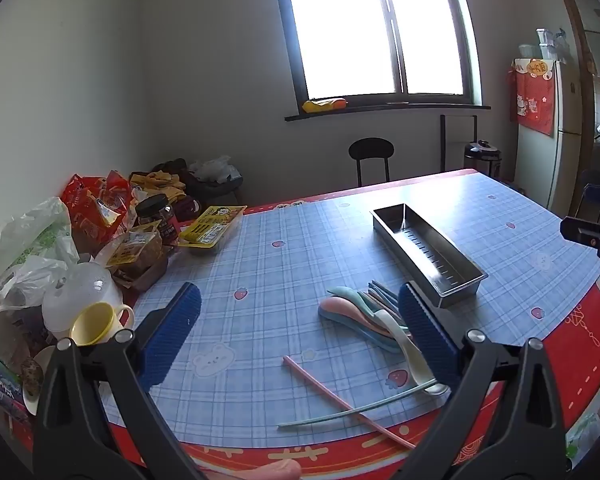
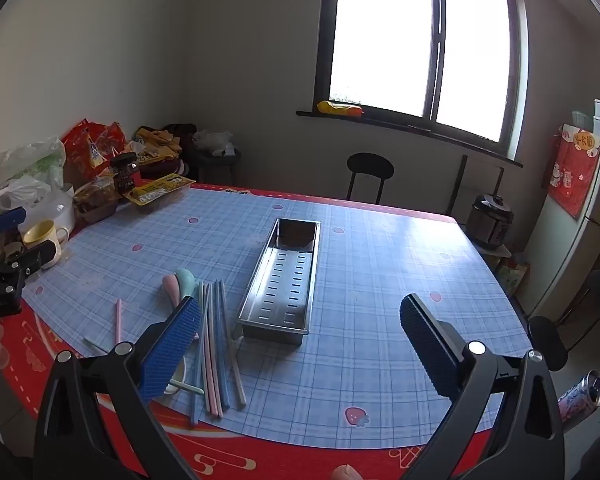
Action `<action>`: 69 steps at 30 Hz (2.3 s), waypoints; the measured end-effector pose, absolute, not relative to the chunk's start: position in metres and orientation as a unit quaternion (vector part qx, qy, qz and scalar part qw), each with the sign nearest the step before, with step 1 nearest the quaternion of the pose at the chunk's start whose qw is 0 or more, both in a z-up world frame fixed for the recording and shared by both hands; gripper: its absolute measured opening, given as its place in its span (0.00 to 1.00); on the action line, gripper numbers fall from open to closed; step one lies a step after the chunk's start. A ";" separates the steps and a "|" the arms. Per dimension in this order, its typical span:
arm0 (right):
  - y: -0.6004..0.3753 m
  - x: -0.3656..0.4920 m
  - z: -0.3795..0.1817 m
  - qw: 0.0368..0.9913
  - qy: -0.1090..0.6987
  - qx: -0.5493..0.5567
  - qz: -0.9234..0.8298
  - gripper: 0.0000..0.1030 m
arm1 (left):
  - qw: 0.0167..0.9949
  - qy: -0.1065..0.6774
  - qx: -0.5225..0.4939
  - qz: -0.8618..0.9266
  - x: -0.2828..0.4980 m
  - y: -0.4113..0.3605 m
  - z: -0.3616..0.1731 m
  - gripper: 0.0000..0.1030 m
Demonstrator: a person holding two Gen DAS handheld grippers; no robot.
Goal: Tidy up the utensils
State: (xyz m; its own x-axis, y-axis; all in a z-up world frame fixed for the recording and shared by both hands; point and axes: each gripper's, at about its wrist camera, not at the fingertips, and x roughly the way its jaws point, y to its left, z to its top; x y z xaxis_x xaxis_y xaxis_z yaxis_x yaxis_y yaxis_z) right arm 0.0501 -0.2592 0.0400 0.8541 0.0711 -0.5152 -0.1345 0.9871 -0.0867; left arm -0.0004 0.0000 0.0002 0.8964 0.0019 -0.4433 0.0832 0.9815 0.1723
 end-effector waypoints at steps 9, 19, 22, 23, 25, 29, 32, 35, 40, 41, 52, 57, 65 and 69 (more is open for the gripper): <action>-0.261 0.050 0.039 0.960 0.268 -0.060 0.057 0.95 | 0.968 0.230 0.094 -0.018 0.000 0.001 0.001 0.95; -0.264 0.052 0.039 0.961 0.267 -0.056 0.047 0.95 | 0.968 0.231 0.097 -0.013 0.001 -0.002 0.001 0.95; -0.265 0.052 0.039 0.961 0.268 -0.056 0.047 0.95 | 0.968 0.231 0.097 -0.014 0.001 -0.001 0.002 0.95; -0.264 0.052 0.039 0.961 0.268 -0.056 0.047 0.95 | 0.968 0.231 0.097 -0.015 0.001 0.000 0.002 0.95; -0.264 0.052 0.039 0.961 0.268 -0.056 0.047 0.95 | 0.968 0.230 0.097 -0.015 0.001 0.000 0.002 0.95; -0.266 0.053 0.039 0.961 0.268 -0.055 0.046 0.95 | 0.968 0.231 0.098 -0.014 0.001 -0.001 0.002 0.95; -0.269 0.053 0.038 0.961 0.268 -0.054 0.045 0.95 | 0.968 0.231 0.097 -0.015 0.001 0.000 0.002 0.95; -0.269 0.053 0.039 0.961 0.269 -0.054 0.045 0.95 | 0.968 0.232 0.097 -0.015 0.002 0.000 0.003 0.95; -0.269 0.053 0.038 0.961 0.269 -0.053 0.044 0.95 | 0.968 0.232 0.097 -0.014 0.002 0.001 0.004 0.95; -0.270 0.053 0.037 0.961 0.269 -0.052 0.044 0.95 | 0.968 0.231 0.097 -0.014 0.001 0.001 0.004 0.95; -0.270 0.052 0.037 0.961 0.270 -0.053 0.041 0.95 | 0.968 0.231 0.097 -0.015 0.002 0.001 0.004 0.95; -0.270 0.052 0.036 0.961 0.270 -0.052 0.041 0.95 | 0.968 0.232 0.098 -0.015 0.001 0.001 0.004 0.95; -0.271 0.051 0.035 0.960 0.271 -0.052 0.040 0.95 | 0.968 0.232 0.096 -0.012 0.002 0.003 0.004 0.95; -0.271 0.051 0.035 0.960 0.272 -0.052 0.040 0.95 | 0.968 0.232 0.096 -0.012 0.002 0.003 0.004 0.95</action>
